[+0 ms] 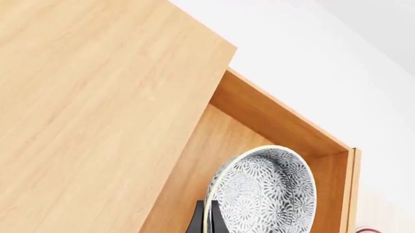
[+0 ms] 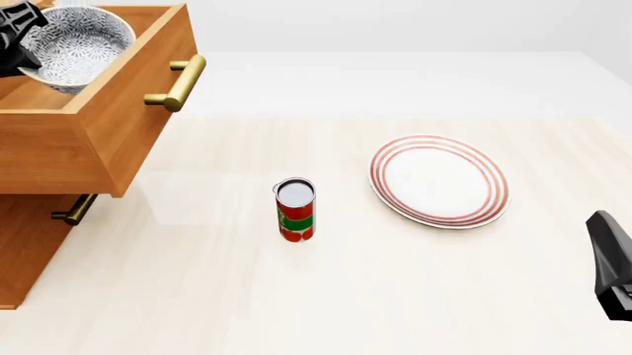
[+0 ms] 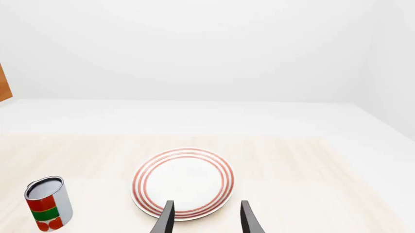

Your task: Put the bowl in the top drawer of the cabinet.

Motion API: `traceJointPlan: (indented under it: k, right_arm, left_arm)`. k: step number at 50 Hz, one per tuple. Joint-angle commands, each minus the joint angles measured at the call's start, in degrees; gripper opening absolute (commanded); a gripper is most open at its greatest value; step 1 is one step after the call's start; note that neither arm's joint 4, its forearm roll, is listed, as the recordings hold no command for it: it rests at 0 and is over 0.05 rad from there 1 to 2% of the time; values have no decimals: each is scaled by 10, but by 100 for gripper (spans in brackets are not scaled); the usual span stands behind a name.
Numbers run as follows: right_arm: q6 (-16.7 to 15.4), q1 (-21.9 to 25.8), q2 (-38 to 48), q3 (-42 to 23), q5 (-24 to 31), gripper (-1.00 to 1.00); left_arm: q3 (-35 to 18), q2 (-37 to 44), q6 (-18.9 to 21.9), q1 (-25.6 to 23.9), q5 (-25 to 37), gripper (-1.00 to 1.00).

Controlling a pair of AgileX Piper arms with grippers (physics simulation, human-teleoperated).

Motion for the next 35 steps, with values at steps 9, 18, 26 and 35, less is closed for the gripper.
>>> traceJointPlan:
  k: [9, 18, 26, 35]
  right_arm:
    - [0, 0, -2, 0, 2, 100]
    - [0, 0, 1, 0, -1, 100]
    - [0, 0, 1, 0, -1, 100]
    - [0, 0, -2, 0, 2, 100]
  left_arm:
    - [2, 4, 5, 2, -6, -100]
    - [0, 5, 6, 1, -5, -100]
    - [-1, 7, 7, 1, -6, -100]
    - [-8, 3, 19, -3, -5, 100]
